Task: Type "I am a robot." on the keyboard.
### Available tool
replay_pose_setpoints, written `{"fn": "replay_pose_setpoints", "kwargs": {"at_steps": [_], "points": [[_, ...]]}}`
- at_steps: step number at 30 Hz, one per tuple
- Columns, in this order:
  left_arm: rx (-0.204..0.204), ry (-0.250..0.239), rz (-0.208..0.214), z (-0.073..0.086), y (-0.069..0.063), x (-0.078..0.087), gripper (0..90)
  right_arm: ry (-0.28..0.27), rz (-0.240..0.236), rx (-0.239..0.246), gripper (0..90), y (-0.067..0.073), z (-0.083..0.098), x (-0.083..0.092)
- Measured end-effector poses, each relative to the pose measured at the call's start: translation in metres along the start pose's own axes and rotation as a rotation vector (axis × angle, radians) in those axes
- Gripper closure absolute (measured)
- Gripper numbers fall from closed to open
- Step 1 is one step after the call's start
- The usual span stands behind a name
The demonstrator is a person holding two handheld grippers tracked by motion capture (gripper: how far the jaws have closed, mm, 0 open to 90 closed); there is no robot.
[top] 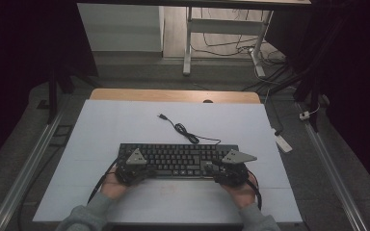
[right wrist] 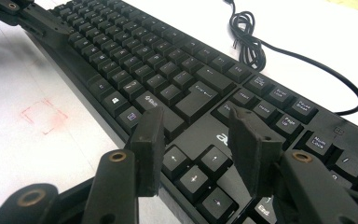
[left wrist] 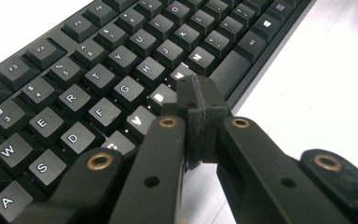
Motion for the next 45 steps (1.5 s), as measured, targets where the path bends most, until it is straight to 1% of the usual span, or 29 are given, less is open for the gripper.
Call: {"fn": "replay_pose_setpoints", "kwargs": {"at_steps": [5, 10, 12, 14, 15, 19, 23, 26, 29, 31, 32, 33, 34, 35, 36, 37, 39, 41, 43, 45], "points": [[-0.001, 0.006, -0.005, 0.001, 0.0, -0.001, 89.0, 0.007, 0.003, 0.002, 55.7, -0.001, 0.001, 0.0], [0.004, 0.015, -0.015, 0.003, 0.001, -0.004, 89.0, 0.007, 0.005, 0.001, 55.6, -0.001, 0.001, -0.001], [0.011, 0.015, -0.013, 0.003, 0.001, -0.004, 89.0, 0.008, 0.005, 0.001, 55.5, -0.001, 0.002, -0.001], [0.007, 0.028, -0.025, 0.005, 0.002, -0.006, 89.0, 0.007, 0.003, 0.0, 55.5, -0.001, 0.002, -0.001], [0.014, 0.022, -0.022, 0.005, 0.001, -0.006, 89.1, 0.007, 0.004, -0.001, 55.5, -0.001, 0.002, -0.001], [0.011, 0.021, -0.028, 0.004, 0.002, -0.005, 89.1, 0.004, 0.006, -0.002, 55.5, -0.002, 0.002, 0.0], [0.016, -0.005, -0.025, 0.0, 0.0, 0.0, 89.0, 0.004, 0.006, -0.003, 55.5, -0.002, 0.002, 0.0], [0.029, -0.032, -0.021, -0.004, 0.001, 0.005, 88.9, 0.008, 0.007, -0.001, 55.3, -0.002, 0.002, -0.001], [0.037, -0.044, -0.023, -0.005, 0.003, 0.009, 87.6, 0.006, 0.008, 0.0, 55.3, -0.002, 0.002, -0.001], [0.046, -0.058, -0.027, -0.006, 0.005, 0.012, 82.8, 0.006, 0.009, -0.001, 55.2, -0.002, 0.002, 0.0], [0.052, -0.064, -0.03, -0.006, 0.006, 0.014, 75.3, 0.004, 0.009, -0.006, 55.2, -0.003, 0.003, 0.0], [0.059, -0.07, -0.033, -0.007, 0.007, 0.015, 71.6, 0.003, 0.008, -0.006, 55.2, -0.003, 0.003, 0.0], [0.066, -0.076, -0.038, -0.007, 0.009, 0.017, 71.6, 0.003, 0.008, -0.006, 55.2, -0.003, 0.003, 0.0], [0.079, -0.081, -0.046, -0.007, 0.012, 0.019, 63.9, 0.004, 0.008, -0.003, 55.1, -0.003, 0.004, 0.001], [0.089, -0.089, -0.051, -0.008, 0.013, 0.02, 59.4, 0.004, 0.008, -0.003, 55.0, -0.003, 0.004, 0.001], [0.098, -0.091, -0.061, -0.007, 0.016, 0.022, 59.4, 0.004, 0.008, -0.003, 55.0, -0.003, 0.004, 0.001], [0.126, -0.09, -0.065, -0.006, 0.02, 0.026, 49.9, -0.003, 0.008, -0.003, 54.9, -0.003, 0.003, 0.001], [0.142, -0.08, -0.071, -0.004, 0.024, 0.028, 43.1, -0.003, 0.009, 0.0, 54.8, -0.003, 0.003, 0.002], [0.155, -0.078, -0.076, -0.004, 0.028, 0.03, 37.9, 0.0, 0.009, 0.001, 54.7, -0.003, 0.003, 0.002], [0.167, -0.085, -0.082, -0.004, 0.03, 0.032, 36.0, -0.002, 0.008, 0.001, 54.6, -0.002, 0.003, 0.002]]}}
Point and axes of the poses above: each handheld gripper's, and its own axes: x roughly backward along the jaws, z roughly out of its underside, y roughly to its left, the point moved 10 cm from there along -x, roughly forward along the jaws, and after that the axes turned 5 degrees about -z, right-handed, at the moved point
